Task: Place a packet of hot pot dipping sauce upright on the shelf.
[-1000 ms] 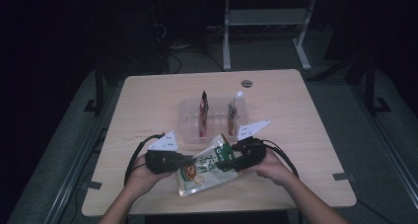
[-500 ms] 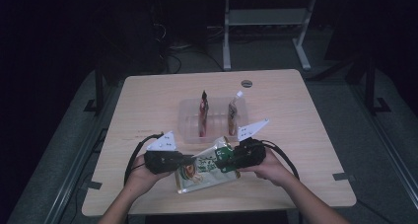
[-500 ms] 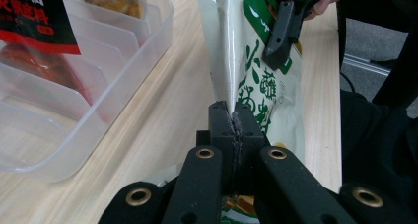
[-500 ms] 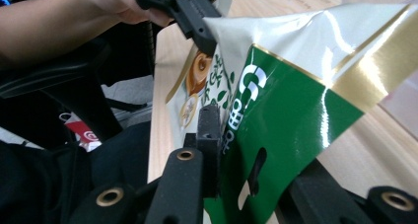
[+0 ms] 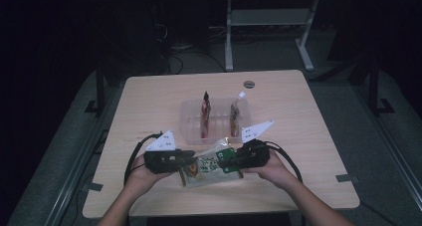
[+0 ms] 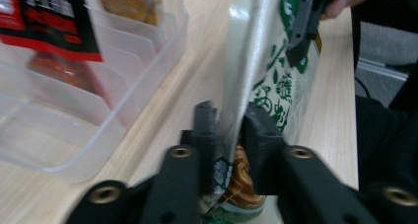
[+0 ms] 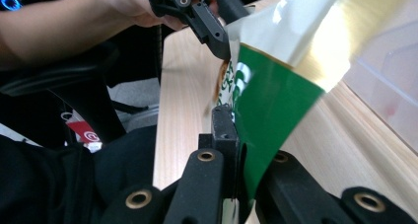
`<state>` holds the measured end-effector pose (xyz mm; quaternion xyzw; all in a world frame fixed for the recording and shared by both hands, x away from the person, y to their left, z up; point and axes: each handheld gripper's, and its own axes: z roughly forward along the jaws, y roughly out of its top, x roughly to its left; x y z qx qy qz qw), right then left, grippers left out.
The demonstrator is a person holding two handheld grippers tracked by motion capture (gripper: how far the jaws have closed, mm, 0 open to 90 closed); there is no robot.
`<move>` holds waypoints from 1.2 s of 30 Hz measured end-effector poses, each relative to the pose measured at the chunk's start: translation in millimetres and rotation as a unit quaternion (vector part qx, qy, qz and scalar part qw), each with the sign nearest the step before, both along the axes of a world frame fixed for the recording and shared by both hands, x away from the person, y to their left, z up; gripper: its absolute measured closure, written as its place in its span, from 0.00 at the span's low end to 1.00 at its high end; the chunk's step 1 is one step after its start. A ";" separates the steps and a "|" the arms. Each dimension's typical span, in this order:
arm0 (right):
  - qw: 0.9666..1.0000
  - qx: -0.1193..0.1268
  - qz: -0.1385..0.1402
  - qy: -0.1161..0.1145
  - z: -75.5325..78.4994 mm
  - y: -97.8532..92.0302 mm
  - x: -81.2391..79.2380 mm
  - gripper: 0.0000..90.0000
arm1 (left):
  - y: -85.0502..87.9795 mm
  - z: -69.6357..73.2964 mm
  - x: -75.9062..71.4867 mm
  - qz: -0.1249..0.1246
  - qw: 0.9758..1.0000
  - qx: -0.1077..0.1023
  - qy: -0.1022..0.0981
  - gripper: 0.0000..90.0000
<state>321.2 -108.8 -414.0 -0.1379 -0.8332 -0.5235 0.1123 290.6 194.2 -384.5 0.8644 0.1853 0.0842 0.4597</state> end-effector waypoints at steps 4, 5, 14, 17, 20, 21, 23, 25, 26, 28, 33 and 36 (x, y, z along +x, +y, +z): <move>1.000 0.002 -0.011 -0.002 4.2 -5.8 0.3 1.00 | 14.0 8.1 -1.2 0.019 1.000 -0.011 -0.007 0.90; 1.000 0.004 -0.013 0.002 4.8 -7.0 0.5 1.00 | 16.5 9.4 -1.2 0.013 1.000 -0.010 -0.001 0.98; 1.000 0.024 -0.015 -0.006 13.4 -13.4 0.4 1.00 | -5.4 -0.1 4.9 0.016 1.000 0.021 0.012 1.00; 1.000 0.026 -0.012 -0.009 16.2 -11.6 -2.1 1.00 | -18.3 -5.6 7.5 0.009 0.999 0.030 0.022 1.00; 0.999 0.030 -0.006 -0.017 20.2 -8.6 -4.5 1.00 | -28.8 -10.5 7.3 0.002 0.999 0.042 0.024 1.00; 0.999 0.029 -0.004 -0.019 21.9 -8.1 -5.6 1.00 | -31.4 -12.2 6.8 -0.001 0.999 0.042 0.027 1.00; 0.999 0.037 0.001 -0.022 23.6 -6.4 -7.4 1.00 | -35.8 -15.2 5.7 -0.005 0.999 0.045 0.031 1.00; 0.999 0.038 0.007 -0.024 25.3 -4.7 -8.8 1.00 | -40.3 -18.4 5.2 -0.014 0.998 0.052 0.032 1.00; 0.999 0.038 0.010 -0.024 26.2 -3.9 -9.5 1.00 | -42.6 -19.7 4.8 -0.018 0.998 0.053 0.032 1.00; 0.999 0.036 0.014 -0.028 27.2 -1.6 -10.3 1.00 | -47.9 -22.0 3.9 -0.028 0.998 0.053 0.036 1.00; 0.999 0.041 0.015 -0.031 28.4 2.9 -11.0 1.00 | -58.9 -25.6 -0.4 -0.043 0.996 0.056 0.046 1.00; 0.998 0.046 0.018 -0.035 31.7 2.3 -11.5 1.00 | -58.0 -24.8 -2.1 -0.045 0.996 0.055 0.045 1.00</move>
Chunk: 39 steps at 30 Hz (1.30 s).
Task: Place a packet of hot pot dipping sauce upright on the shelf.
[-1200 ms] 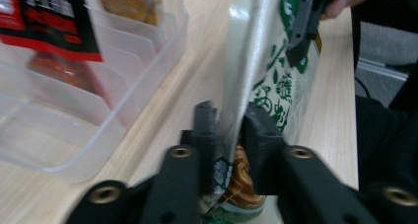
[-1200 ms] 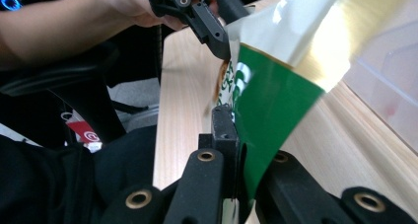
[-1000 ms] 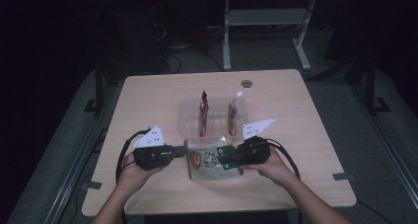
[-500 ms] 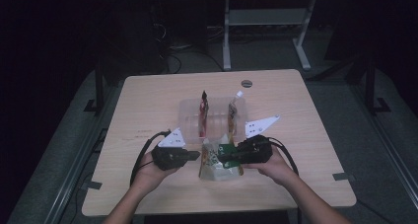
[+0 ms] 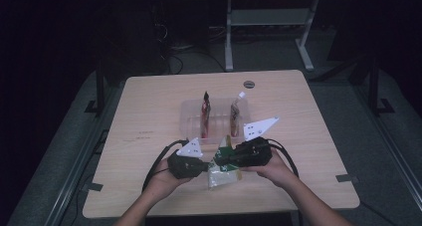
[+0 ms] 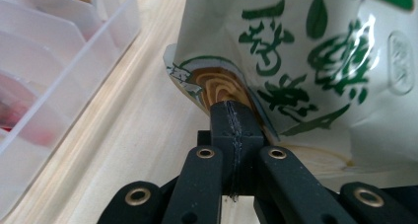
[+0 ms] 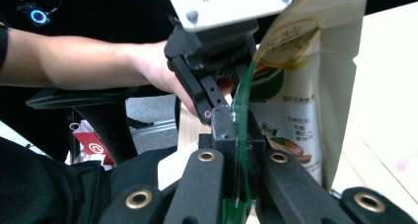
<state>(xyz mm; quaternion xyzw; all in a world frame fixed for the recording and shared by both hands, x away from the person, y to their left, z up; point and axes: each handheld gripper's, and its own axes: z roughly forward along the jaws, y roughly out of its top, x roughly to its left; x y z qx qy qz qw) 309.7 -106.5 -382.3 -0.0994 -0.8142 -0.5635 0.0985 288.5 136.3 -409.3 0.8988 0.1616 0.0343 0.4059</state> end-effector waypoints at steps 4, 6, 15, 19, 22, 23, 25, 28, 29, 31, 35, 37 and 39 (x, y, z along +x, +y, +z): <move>1.000 0.002 -0.001 -0.005 4.3 0.0 0.3 1.00 | 8.1 2.8 1.9 0.003 1.000 -0.003 0.001 0.99; 1.000 0.002 0.001 -0.007 6.2 1.2 0.5 1.00 | 13.0 3.7 2.3 0.009 1.000 -0.006 0.003 0.99; 1.000 -0.002 -0.007 -0.016 13.0 7.1 4.3 1.00 | 44.7 5.6 -2.4 0.036 0.999 -0.005 0.009 0.90; 1.000 0.004 -0.010 -0.022 18.4 8.3 9.5 1.00 | 64.0 3.9 -7.3 0.054 0.998 0.000 0.016 0.81; 1.000 0.007 -0.010 -0.025 23.6 11.4 14.1 1.00 | 76.6 0.6 -11.1 0.076 0.997 -0.005 0.025 0.72; 1.000 0.008 -0.010 -0.026 24.9 12.4 15.4 1.00 | 80.6 -0.3 -12.8 0.082 0.996 -0.003 0.028 0.70; 0.999 0.011 -0.010 -0.028 28.1 15.3 19.1 1.00 | 87.4 -2.9 -16.5 0.093 0.995 -0.002 0.034 0.64; 1.000 0.012 -0.009 -0.027 33.8 20.7 24.6 1.00 | 95.2 -7.9 -21.8 0.103 0.994 0.002 0.044 0.55; 0.999 0.010 -0.009 -0.031 36.2 22.9 26.5 1.00 | 96.7 -9.7 -23.1 0.106 0.993 0.003 0.047 0.53; 0.999 0.008 -0.009 -0.034 41.4 27.3 30.9 1.00 | 99.0 -11.7 -22.7 0.105 0.993 0.011 0.051 0.48; 0.999 0.008 -0.012 -0.040 54.1 36.0 42.0 1.00 | 99.1 -12.8 -20.4 0.108 0.993 0.005 0.057 0.41; 0.999 0.005 -0.010 -0.049 61.4 40.2 48.6 1.00 | 99.1 -13.5 -20.2 0.105 0.993 0.009 0.054 0.40; 0.999 0.005 -0.012 -0.052 68.3 44.7 55.5 1.00 | 99.2 -14.2 -20.0 0.107 0.993 0.009 0.056 0.40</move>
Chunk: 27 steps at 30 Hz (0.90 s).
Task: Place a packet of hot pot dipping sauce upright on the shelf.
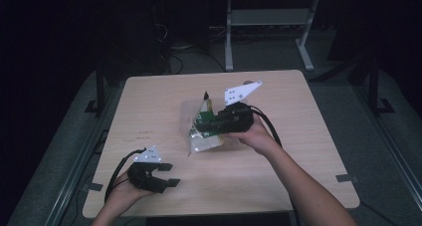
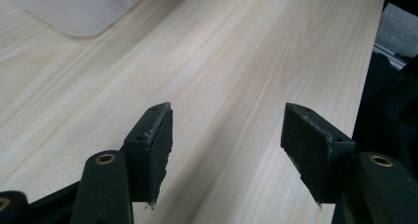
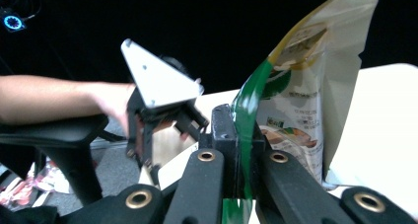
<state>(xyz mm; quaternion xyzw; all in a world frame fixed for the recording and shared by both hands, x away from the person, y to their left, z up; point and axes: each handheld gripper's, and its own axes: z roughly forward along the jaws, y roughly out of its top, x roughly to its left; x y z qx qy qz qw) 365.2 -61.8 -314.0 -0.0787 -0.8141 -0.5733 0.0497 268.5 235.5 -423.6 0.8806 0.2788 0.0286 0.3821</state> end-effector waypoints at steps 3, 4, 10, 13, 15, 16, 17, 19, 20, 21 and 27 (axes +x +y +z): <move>1.000 -0.002 -0.002 -0.005 9.1 6.3 10.6 1.00 | 0.7 -0.4 0.9 -0.001 1.000 0.000 0.000 0.39; 1.000 -0.002 -0.004 -0.005 11.4 8.5 14.2 1.00 | 0.8 -0.7 0.8 0.001 1.000 -0.001 0.001 0.39; 1.000 -0.014 -0.022 -0.007 17.0 17.9 40.5 1.00 | 2.4 -1.0 1.5 0.001 1.000 -0.001 0.002 0.39; 0.999 -0.024 -0.033 -0.001 13.3 22.2 53.5 1.00 | 2.2 -1.5 1.7 0.001 1.000 -0.002 0.004 0.39; 0.999 -0.033 -0.038 0.002 9.4 25.4 60.6 1.00 | 2.0 -1.9 1.9 0.000 1.000 -0.001 0.004 0.39; 0.998 -0.036 -0.041 0.007 7.1 27.1 63.3 1.00 | 1.8 -2.0 1.9 0.000 1.000 -0.001 0.004 0.39; 0.998 -0.039 -0.044 0.007 4.7 28.5 66.1 1.00 | 2.0 -2.0 2.6 -0.004 1.000 0.001 0.001 0.39; 0.998 -0.043 -0.050 0.012 -0.8 31.1 70.4 1.00 | 1.5 -2.4 2.3 -0.004 1.000 0.000 0.004 0.39; 0.997 -0.046 -0.054 0.016 -3.2 32.4 71.8 1.00 | 1.4 -2.5 2.2 -0.004 1.000 0.001 0.004 0.39; 0.997 -0.048 -0.057 0.017 -5.8 33.5 73.1 1.00 | 1.3 -2.6 2.2 -0.005 1.000 0.001 0.004 0.39; 0.995 -0.071 -0.065 0.018 -13.3 41.4 74.0 1.00 | 0.1 -3.0 1.6 -0.008 1.000 0.002 0.008 0.39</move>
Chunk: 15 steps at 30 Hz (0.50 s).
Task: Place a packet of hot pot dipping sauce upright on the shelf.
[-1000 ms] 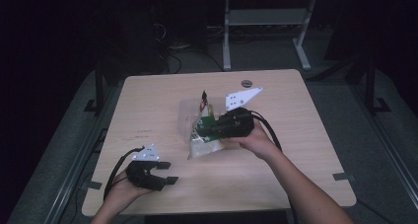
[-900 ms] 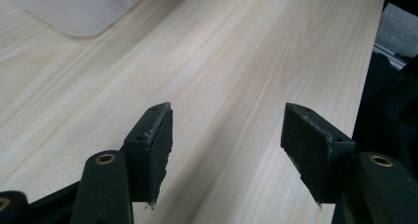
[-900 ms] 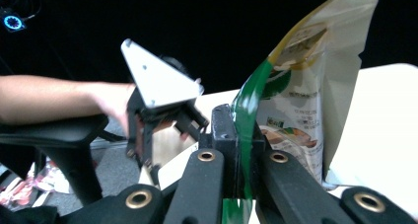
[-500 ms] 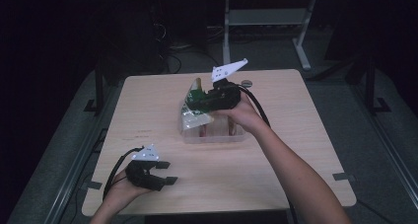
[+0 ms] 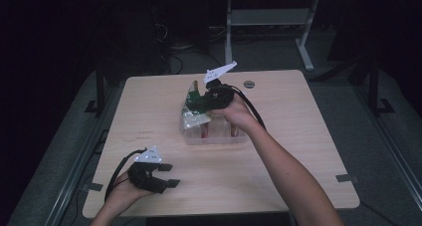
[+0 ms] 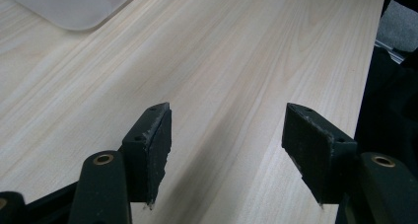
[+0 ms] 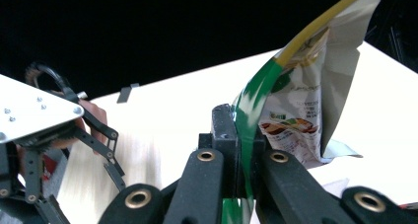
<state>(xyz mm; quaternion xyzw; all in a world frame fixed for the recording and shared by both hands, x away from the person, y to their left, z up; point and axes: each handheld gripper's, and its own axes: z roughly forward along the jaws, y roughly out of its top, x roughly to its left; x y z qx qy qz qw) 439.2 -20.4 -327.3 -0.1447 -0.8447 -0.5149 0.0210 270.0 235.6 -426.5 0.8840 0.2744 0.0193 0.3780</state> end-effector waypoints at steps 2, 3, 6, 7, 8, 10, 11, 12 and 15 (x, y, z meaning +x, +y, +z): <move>1.000 -0.011 0.000 -0.003 -0.4 2.0 -0.2 1.00 | -0.4 0.0 0.1 -0.001 1.000 0.000 0.000 0.39; 1.000 -0.017 -0.003 -0.003 -0.7 3.0 -0.4 1.00 | -0.5 0.0 0.1 -0.001 1.000 0.001 0.000 0.39; 0.999 -0.033 -0.007 -0.006 -2.6 5.6 -1.1 0.99 | -0.9 0.1 -0.3 -0.002 1.000 -0.001 0.000 0.39; 0.999 -0.035 -0.008 -0.006 -3.4 6.0 -1.0 0.99 | -0.9 0.1 -0.3 -0.004 1.000 0.000 0.001 0.39; 0.999 -0.039 -0.010 -0.006 -4.0 6.4 -0.9 0.99 | -0.8 0.2 0.2 -0.006 1.000 0.002 -0.002 0.39; 0.999 -0.046 -0.012 -0.012 -5.0 6.9 -0.7 0.99 | -0.9 0.0 0.2 -0.008 1.000 0.002 -0.002 0.39; 0.999 -0.045 -0.012 -0.009 -5.5 7.3 -1.0 0.99 | -1.0 0.0 0.1 -0.007 1.000 0.002 -0.002 0.39; 0.999 -0.046 -0.011 -0.011 -5.8 7.6 -1.0 0.98 | -1.1 0.0 0.2 -0.008 1.000 0.002 -0.001 0.39; 0.999 -0.050 -0.017 -0.015 -6.0 8.7 -1.6 0.94 | -1.1 0.2 0.1 -0.008 1.000 0.002 -0.003 0.39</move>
